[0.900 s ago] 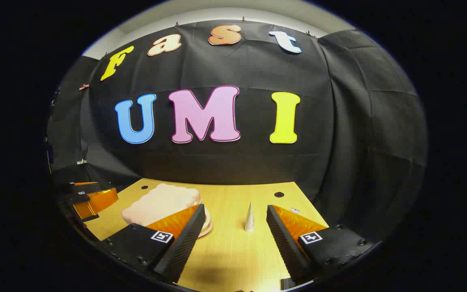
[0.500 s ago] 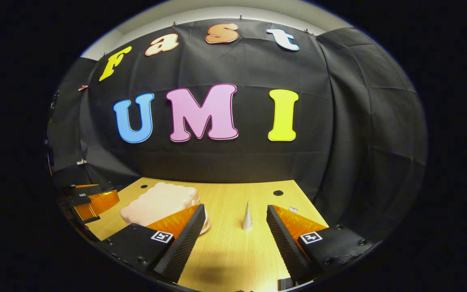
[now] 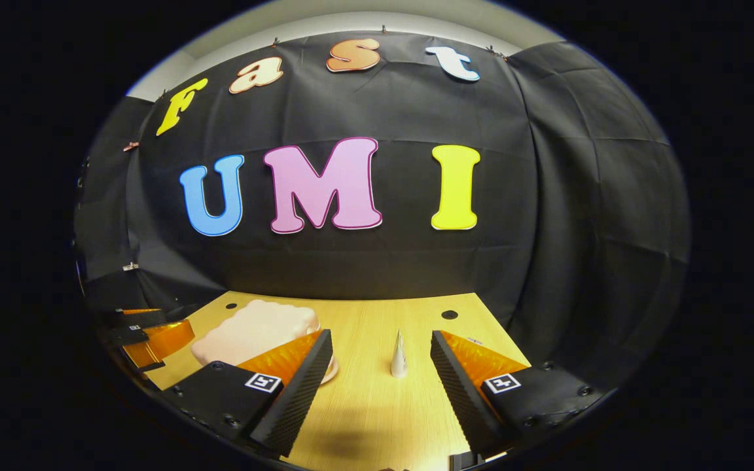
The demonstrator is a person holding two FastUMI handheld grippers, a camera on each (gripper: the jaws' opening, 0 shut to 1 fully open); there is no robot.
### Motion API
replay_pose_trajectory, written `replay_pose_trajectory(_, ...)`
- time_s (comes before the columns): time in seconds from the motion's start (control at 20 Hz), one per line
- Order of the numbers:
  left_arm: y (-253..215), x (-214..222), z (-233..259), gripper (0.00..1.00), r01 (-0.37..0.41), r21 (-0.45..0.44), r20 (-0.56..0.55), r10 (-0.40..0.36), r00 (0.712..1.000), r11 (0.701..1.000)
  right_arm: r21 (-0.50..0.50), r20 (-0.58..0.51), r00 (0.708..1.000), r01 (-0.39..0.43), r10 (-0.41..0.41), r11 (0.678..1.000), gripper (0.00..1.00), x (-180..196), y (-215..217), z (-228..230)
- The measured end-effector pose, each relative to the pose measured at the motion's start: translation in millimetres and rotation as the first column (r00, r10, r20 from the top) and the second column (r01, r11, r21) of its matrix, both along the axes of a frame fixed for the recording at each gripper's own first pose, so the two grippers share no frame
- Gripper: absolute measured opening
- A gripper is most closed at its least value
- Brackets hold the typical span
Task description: First open the suitcase, pack the skin care products into it, and then close the suitcase.
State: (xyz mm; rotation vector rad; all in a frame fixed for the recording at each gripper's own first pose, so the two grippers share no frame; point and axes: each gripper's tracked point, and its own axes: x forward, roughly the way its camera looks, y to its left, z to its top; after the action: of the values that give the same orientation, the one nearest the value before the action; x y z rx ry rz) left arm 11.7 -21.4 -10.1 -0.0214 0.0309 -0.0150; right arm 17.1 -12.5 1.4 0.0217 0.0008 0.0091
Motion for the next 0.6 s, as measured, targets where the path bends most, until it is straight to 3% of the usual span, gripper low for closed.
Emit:
replay_pose_trajectory(0.4,-53.6,53.3,-12.2,0.97,0.096,0.043,-0.064,-0.093,0.994,0.994,-0.008,-0.02,1.0,0.005,-0.005,1.0,0.96,16.0,-21.4,-3.5)
replay_pose_trajectory(0.6,-97.8,100.1,-41.2,0.97,0.143,0.031,-0.163,-0.136,0.977,0.989,0.027,-0.05,0.999,-0.006,0.007,1.0,0.96,25.8,-38.1,-8.0)
